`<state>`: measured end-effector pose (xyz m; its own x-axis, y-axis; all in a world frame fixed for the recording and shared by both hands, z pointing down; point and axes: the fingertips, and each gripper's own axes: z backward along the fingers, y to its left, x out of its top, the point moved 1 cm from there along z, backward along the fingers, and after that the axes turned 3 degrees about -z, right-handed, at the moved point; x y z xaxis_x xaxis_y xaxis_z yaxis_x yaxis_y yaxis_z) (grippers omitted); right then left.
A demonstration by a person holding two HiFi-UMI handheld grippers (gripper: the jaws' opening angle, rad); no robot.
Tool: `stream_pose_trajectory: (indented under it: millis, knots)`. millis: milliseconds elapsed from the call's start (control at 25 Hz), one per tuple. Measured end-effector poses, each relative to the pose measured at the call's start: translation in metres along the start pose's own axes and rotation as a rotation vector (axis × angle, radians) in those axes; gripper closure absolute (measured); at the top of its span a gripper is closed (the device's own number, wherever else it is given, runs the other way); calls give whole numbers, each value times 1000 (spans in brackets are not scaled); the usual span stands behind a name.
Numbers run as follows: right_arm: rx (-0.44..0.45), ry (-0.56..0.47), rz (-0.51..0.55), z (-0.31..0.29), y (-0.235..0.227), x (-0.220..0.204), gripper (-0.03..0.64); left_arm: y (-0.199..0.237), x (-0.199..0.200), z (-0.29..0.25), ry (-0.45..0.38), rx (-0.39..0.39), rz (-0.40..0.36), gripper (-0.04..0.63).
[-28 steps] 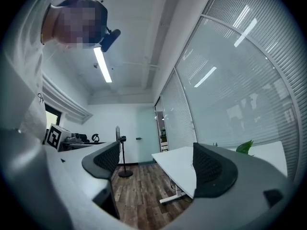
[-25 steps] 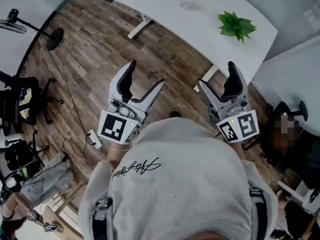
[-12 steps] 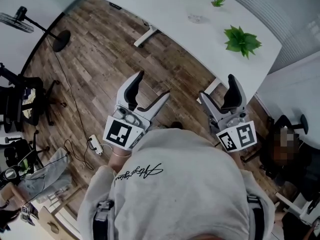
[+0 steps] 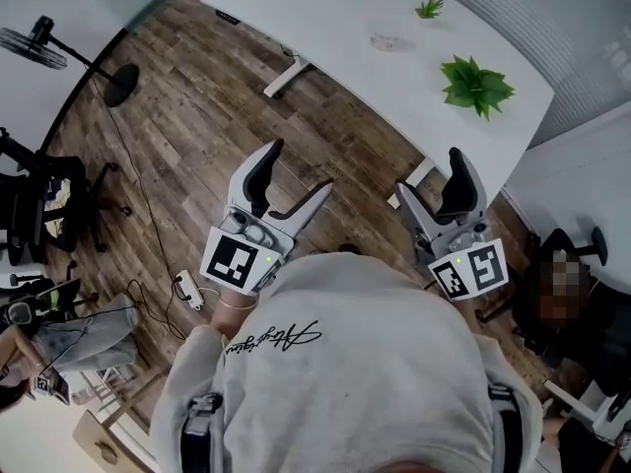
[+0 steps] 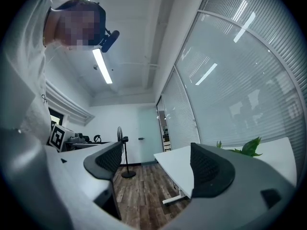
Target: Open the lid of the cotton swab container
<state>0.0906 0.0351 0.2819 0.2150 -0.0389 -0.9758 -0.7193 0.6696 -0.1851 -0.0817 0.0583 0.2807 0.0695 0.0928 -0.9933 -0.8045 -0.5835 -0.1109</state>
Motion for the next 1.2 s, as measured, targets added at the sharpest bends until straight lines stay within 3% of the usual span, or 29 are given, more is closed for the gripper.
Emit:
stream_pose_trajectory:
  millis: [240, 720, 960, 1200]
  knots:
    - [14, 11, -2, -1, -10, -4, 186, -5, 3, -15, -19, 8, 8, 250]
    - [58, 36, -30, -15, -24, -19, 193, 1, -18, -13, 23, 69, 27, 250]
    - [36, 36, -23, -30, -36, -21, 193, 13, -25, -36, 34, 27, -9, 250]
    - [-20, 38, -10, -58, -66, -22, 198, 46, -26, -75, -3, -10, 2, 250]
